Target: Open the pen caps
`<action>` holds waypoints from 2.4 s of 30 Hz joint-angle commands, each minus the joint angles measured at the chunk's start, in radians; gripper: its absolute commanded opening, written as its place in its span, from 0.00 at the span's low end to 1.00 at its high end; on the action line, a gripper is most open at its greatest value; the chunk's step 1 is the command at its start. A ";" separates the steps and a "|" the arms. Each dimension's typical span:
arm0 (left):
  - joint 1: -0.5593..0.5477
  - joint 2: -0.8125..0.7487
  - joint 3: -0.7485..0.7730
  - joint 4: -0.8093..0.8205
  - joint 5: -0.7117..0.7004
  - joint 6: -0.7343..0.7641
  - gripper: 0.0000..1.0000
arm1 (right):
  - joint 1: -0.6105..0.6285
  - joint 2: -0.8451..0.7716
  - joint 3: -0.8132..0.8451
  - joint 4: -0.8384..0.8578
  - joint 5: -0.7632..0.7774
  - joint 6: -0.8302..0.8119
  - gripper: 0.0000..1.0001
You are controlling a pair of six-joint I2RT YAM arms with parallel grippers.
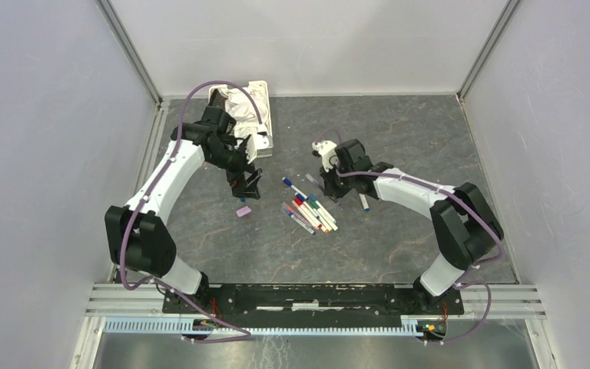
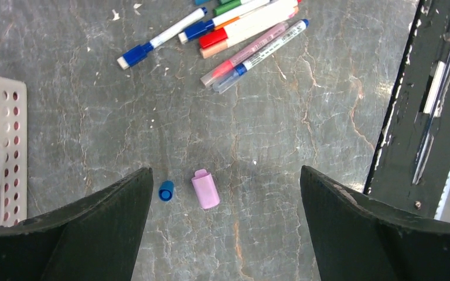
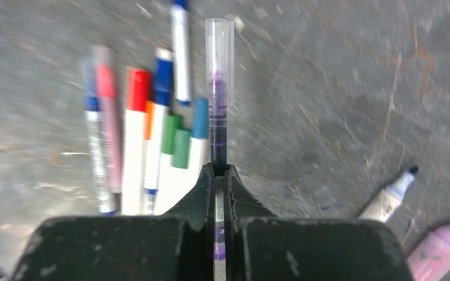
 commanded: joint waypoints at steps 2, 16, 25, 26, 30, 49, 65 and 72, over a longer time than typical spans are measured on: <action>0.000 -0.123 -0.089 0.132 0.128 0.155 1.00 | -0.002 -0.063 0.146 -0.062 -0.303 0.055 0.00; -0.192 -0.157 -0.209 0.173 -0.095 0.436 0.93 | 0.061 0.085 0.335 -0.202 -0.702 0.096 0.00; -0.238 -0.148 -0.261 0.164 -0.195 0.522 0.65 | 0.067 0.129 0.368 -0.190 -0.768 0.123 0.00; -0.241 -0.144 -0.263 0.164 -0.198 0.523 0.60 | 0.067 0.134 0.371 -0.191 -0.771 0.123 0.00; -0.262 -0.141 -0.263 0.168 -0.192 0.522 0.29 | 0.067 0.154 0.368 -0.161 -0.797 0.152 0.00; -0.282 -0.144 -0.217 0.105 -0.224 0.519 0.02 | 0.097 0.236 0.333 0.069 -0.886 0.344 0.28; -0.200 -0.123 -0.187 0.097 -0.330 0.566 0.02 | 0.073 0.165 0.229 -0.004 -0.835 0.266 0.00; -0.032 -0.099 -0.143 0.103 -0.389 0.660 0.02 | 0.014 0.068 0.061 -0.085 -0.768 0.160 0.00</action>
